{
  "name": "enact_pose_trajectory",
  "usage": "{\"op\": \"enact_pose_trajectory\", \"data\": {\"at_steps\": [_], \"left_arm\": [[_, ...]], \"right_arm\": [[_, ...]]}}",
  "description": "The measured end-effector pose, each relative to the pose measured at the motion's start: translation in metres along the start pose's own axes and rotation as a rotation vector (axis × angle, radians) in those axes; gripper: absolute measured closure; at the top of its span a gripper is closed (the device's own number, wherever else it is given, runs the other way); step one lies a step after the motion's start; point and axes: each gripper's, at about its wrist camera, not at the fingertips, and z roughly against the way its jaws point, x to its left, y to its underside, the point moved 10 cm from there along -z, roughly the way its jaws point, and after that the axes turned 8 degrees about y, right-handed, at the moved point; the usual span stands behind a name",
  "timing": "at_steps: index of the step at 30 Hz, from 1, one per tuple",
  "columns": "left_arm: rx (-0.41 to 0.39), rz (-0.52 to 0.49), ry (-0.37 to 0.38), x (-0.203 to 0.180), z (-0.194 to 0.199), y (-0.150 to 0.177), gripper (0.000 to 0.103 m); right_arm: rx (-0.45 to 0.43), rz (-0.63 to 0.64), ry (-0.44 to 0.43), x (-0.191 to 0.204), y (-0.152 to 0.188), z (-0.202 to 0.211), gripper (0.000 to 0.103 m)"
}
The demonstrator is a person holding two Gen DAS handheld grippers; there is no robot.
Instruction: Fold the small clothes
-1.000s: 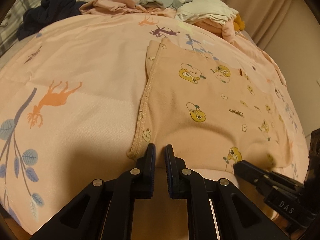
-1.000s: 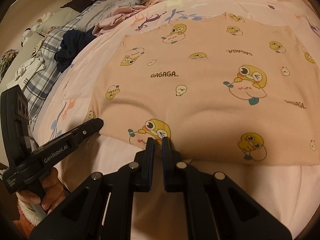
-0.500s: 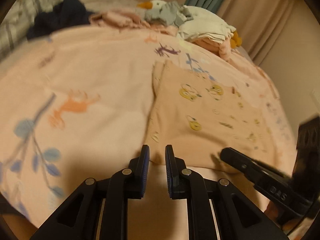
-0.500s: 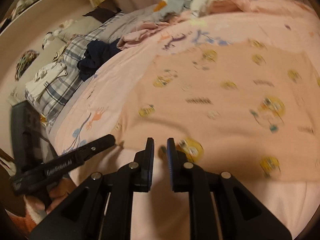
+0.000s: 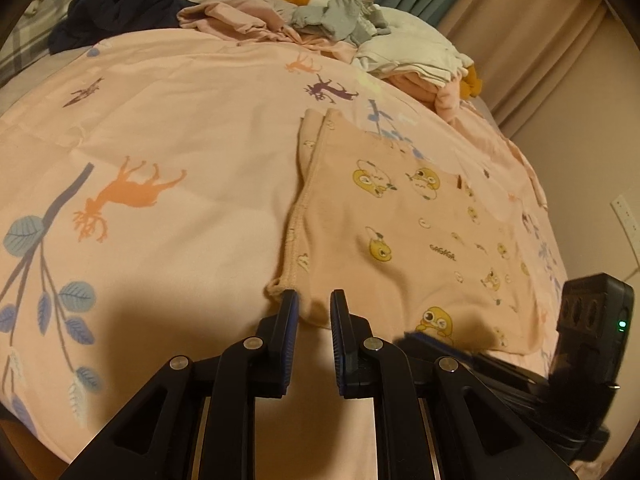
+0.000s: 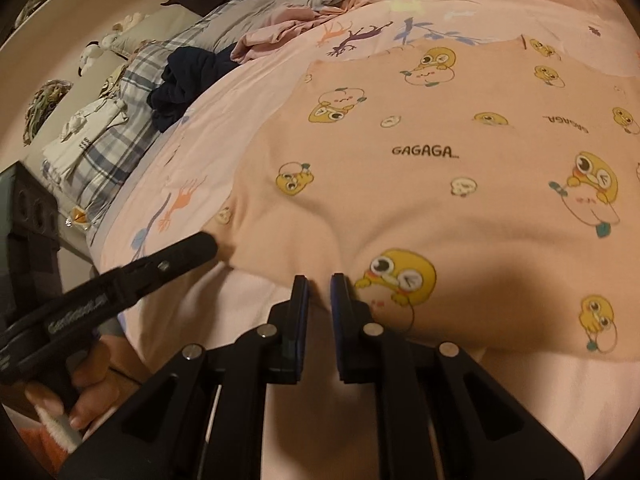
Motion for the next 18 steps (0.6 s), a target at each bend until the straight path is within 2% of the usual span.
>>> {"op": "enact_pose_trajectory", "data": {"at_steps": [2, 4, 7, 10, 12, 15, 16, 18], "left_arm": [[-0.003, -0.007, -0.009, -0.002, -0.001, -0.001, 0.091], [0.000, -0.027, -0.028, -0.004, -0.004, -0.001, 0.091], [0.021, -0.029, -0.076, 0.000, -0.010, 0.001, 0.091], [0.043, 0.061, -0.057, 0.012, -0.018, 0.003, 0.092], [0.047, 0.096, -0.044, 0.016, -0.018, 0.004, 0.092], [0.064, 0.060, -0.085, 0.015, -0.017, 0.006, 0.092], [0.062, 0.054, -0.095, 0.014, -0.016, 0.007, 0.092], [0.056, 0.032, -0.120, 0.013, -0.017, 0.009, 0.092]], "right_arm": [[0.025, -0.022, -0.034, -0.003, 0.005, 0.009, 0.091], [0.005, -0.054, -0.023, -0.016, 0.006, 0.023, 0.090], [-0.084, -0.084, 0.081, -0.052, 0.000, 0.054, 0.087], [-0.156, -0.189, 0.169, -0.100, -0.005, 0.084, 0.083], [-0.182, -0.291, 0.225, -0.138, -0.003, 0.099, 0.082], [-0.189, -0.417, 0.322, -0.189, 0.006, 0.111, 0.085], [-0.193, -0.453, 0.318, -0.200, 0.009, 0.114, 0.085], [-0.201, -0.505, 0.257, -0.209, 0.013, 0.118, 0.086]]}}
